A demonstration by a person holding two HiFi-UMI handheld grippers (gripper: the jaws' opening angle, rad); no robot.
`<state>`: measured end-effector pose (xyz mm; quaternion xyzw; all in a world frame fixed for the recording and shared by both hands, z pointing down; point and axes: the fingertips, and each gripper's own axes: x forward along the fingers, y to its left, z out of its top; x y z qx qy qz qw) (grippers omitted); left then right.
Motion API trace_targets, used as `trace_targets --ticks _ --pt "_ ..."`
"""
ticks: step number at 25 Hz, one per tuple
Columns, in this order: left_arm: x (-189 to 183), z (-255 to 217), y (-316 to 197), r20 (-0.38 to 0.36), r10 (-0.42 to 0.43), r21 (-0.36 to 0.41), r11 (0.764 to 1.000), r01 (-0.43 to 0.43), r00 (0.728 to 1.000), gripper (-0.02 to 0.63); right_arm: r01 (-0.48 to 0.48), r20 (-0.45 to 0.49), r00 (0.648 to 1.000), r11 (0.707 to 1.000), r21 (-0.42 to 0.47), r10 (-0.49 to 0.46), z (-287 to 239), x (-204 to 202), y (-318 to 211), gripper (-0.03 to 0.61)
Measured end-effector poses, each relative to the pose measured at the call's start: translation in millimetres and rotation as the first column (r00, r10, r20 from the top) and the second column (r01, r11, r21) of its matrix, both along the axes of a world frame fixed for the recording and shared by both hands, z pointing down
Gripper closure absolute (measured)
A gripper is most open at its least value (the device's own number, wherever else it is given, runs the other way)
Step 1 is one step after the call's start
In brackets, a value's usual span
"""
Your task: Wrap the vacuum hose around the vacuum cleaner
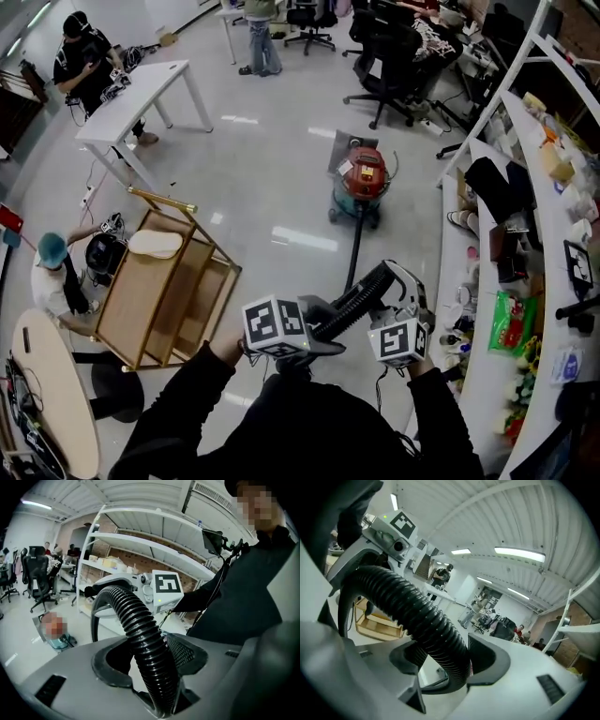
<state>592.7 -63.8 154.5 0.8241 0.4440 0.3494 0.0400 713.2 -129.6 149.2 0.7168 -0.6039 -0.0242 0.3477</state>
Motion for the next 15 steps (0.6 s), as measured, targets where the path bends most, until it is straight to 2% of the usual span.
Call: trace_targets --ticks 2,4,6,8,10,12,13,15 --pt "4.5 5.9 -23.1 -0.01 -0.007 0.009 1.0 0.007 1.0 0.385 -0.034 -0.022 0.999 0.999 -0.043 0.033 2.8 6.1 -19.1 0.316" --pt "9.6 14.0 -46.1 -0.057 -0.037 0.045 0.998 0.039 0.998 0.385 -0.072 -0.071 0.995 0.994 -0.083 0.066 5.1 14.1 -35.1 0.316" --pt "17.6 18.0 -78.4 -0.158 -0.118 0.103 0.986 0.135 0.98 0.312 -0.121 -0.118 0.987 0.987 -0.105 0.108 5.5 28.4 -48.2 0.316" --pt "19.6 13.6 -114.8 -0.233 -0.23 0.094 0.962 0.257 0.945 0.287 -0.177 -0.125 0.978 0.978 -0.105 0.164 1.9 47.2 -58.7 0.316" --pt "10.5 9.7 -148.0 -0.282 -0.336 0.047 0.931 0.363 0.898 0.284 -0.236 -0.093 0.969 0.967 -0.095 0.228 -3.5 69.6 -66.6 0.316" --pt "-7.0 20.3 -171.6 -0.298 -0.431 -0.005 0.893 0.45 0.851 0.284 -0.293 -0.021 0.956 0.953 -0.078 0.292 -7.0 93.6 -72.9 0.316" --pt "-17.8 34.5 -176.8 -0.281 -0.469 -0.023 0.876 0.483 0.837 0.284 -0.32 0.025 0.946 0.945 -0.068 0.322 -7.6 104.9 -75.6 0.316" --pt "-40.1 79.7 -174.3 -0.213 -0.515 -0.005 0.85 0.526 0.83 0.284 -0.369 0.123 0.92 0.928 -0.045 0.372 -7.3 125.1 -80.1 0.316"
